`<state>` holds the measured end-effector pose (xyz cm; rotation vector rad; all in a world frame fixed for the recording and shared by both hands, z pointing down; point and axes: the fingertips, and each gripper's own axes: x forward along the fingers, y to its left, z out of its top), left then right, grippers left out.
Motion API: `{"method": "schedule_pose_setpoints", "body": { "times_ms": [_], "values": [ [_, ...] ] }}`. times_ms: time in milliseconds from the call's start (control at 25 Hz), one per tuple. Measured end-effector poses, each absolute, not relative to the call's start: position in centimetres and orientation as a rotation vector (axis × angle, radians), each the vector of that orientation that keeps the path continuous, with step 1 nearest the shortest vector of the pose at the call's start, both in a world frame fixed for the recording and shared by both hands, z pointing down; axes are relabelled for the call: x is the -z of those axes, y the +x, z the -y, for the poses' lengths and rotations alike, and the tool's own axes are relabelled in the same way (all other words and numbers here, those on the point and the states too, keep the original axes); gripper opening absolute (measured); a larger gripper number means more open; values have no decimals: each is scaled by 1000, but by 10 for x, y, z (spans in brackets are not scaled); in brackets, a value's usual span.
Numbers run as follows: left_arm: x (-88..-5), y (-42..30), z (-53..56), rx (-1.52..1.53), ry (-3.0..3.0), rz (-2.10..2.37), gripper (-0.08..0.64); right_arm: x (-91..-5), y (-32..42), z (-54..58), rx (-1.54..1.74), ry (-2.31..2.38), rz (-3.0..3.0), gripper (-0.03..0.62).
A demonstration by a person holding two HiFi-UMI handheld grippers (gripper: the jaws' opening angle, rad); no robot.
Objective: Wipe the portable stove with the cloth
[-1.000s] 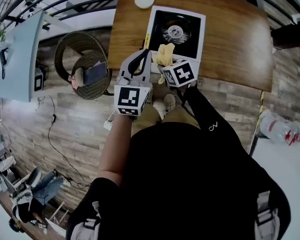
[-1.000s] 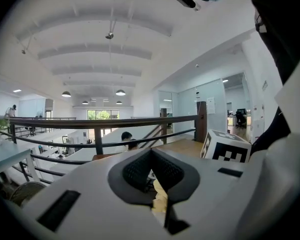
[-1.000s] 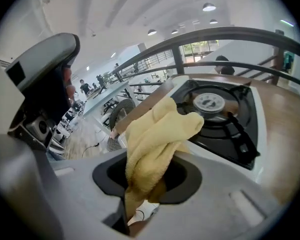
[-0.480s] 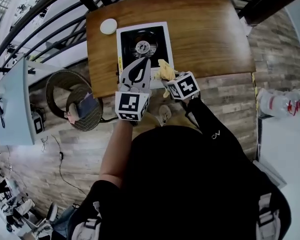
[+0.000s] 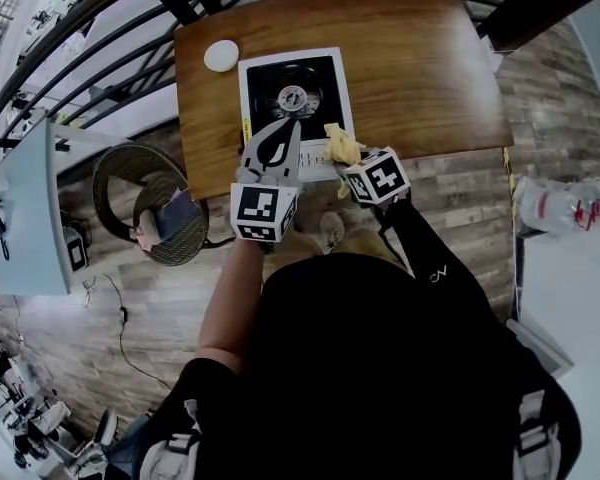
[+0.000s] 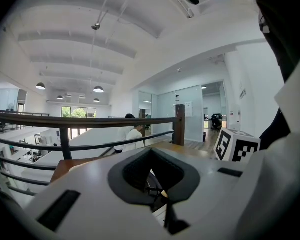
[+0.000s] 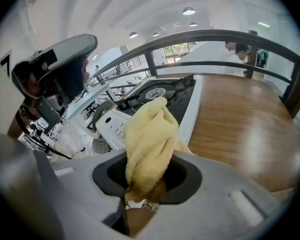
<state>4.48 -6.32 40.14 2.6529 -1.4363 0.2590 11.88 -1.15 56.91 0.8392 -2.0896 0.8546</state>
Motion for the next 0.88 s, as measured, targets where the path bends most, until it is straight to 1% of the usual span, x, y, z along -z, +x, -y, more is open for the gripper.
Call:
{"method": "schedule_pose_setpoints", "body": {
  "times_ms": [880],
  "values": [
    [-409, 40, 83, -278, 2658, 1395, 8, -567, 118, 18, -865, 858, 2082, 121]
  ]
}}
